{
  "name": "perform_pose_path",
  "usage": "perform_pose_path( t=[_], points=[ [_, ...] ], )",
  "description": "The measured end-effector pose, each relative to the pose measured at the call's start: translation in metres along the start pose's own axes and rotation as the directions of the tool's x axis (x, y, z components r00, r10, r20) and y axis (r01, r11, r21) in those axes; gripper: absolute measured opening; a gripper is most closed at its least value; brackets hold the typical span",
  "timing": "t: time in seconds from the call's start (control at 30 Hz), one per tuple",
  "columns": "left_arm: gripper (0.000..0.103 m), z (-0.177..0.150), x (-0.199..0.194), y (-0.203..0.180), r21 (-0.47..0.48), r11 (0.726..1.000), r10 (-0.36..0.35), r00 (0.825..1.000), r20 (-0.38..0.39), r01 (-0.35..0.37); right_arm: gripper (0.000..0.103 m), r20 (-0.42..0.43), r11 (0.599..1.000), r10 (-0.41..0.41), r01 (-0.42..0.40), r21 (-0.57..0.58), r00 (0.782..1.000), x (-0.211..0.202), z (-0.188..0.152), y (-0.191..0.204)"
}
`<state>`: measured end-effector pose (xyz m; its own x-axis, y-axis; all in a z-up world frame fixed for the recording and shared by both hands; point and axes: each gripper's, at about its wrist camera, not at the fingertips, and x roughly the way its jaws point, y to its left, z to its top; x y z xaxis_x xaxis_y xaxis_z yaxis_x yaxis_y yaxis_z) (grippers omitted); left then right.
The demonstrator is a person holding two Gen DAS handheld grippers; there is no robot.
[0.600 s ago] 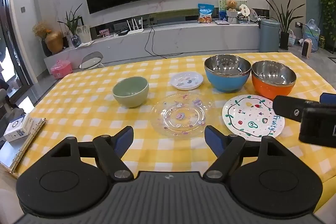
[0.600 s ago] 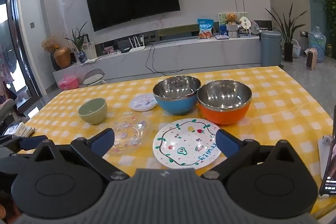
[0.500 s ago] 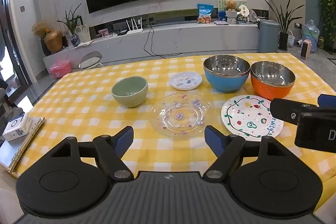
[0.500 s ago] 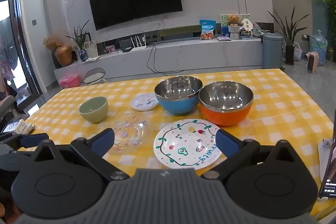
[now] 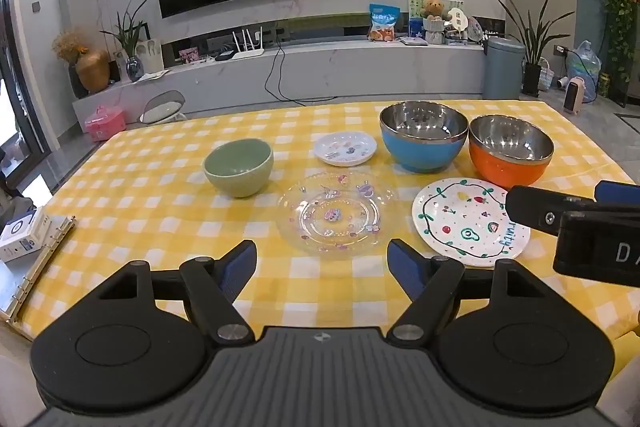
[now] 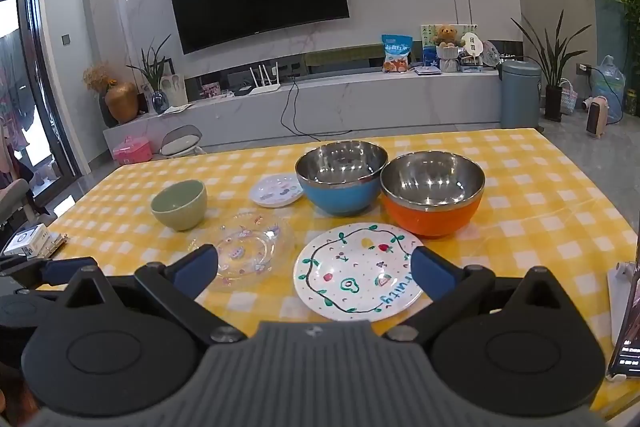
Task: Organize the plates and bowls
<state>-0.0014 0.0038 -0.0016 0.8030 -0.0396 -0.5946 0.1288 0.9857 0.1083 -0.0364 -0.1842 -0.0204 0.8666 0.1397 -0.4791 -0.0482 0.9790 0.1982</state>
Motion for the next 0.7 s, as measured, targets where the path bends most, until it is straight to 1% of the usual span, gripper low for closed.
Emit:
perform_pose_path(
  t=[0.7],
  points=[
    [0.088, -0.0008, 0.0002, 0.0026, -0.016, 1.0, 0.005, 1.0, -0.009, -0.005, 0.1, -0.01, 1.0, 0.008, -0.008, -0.004, 1.0, 0.0005, 0.0016, -0.0012]
  ],
)
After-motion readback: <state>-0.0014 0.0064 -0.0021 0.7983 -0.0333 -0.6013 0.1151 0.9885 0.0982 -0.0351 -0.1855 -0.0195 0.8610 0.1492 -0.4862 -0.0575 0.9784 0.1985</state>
